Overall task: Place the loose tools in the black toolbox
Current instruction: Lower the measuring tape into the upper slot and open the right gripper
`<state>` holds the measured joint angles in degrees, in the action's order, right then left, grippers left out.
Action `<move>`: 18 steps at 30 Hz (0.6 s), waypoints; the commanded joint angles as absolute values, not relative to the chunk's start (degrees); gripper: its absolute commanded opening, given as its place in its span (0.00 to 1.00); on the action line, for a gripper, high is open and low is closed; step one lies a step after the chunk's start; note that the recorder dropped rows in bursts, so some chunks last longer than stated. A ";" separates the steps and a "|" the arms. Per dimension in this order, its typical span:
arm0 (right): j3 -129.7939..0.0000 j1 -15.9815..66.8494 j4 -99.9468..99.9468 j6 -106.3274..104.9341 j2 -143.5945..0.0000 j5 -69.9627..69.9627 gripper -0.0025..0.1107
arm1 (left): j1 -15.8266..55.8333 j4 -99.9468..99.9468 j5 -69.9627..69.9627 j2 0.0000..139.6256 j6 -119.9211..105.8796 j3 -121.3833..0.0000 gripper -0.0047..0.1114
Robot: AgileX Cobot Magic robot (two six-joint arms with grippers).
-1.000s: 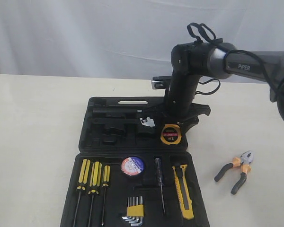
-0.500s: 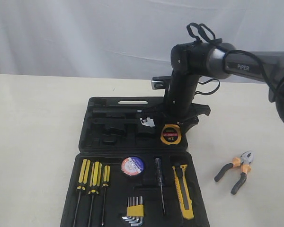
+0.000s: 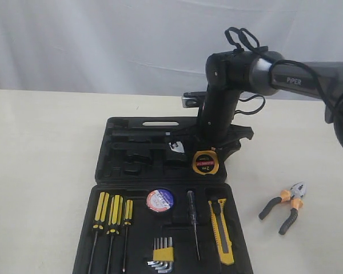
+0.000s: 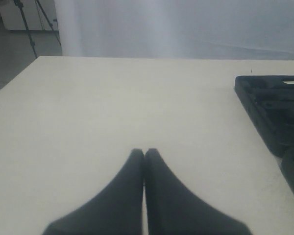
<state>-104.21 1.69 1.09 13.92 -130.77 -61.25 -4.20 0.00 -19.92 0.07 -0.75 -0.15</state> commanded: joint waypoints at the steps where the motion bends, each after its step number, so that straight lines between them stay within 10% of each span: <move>1: -103.95 1.43 0.40 14.03 -127.93 -61.27 0.63 | -3.93 0.00 -19.62 0.00 -0.41 0.00 0.04; 6: -103.95 1.43 0.00 13.71 -126.08 -58.96 0.63 | -3.93 0.00 -19.62 0.00 -0.41 0.00 0.04; 11: -103.95 1.43 -0.56 10.43 -126.08 -54.84 0.02 | -3.93 0.00 -19.62 0.00 -0.41 0.00 0.04; 18: -103.95 1.43 -0.78 8.27 -126.21 -53.65 0.02 | -3.93 0.00 -19.62 0.00 -0.41 0.00 0.04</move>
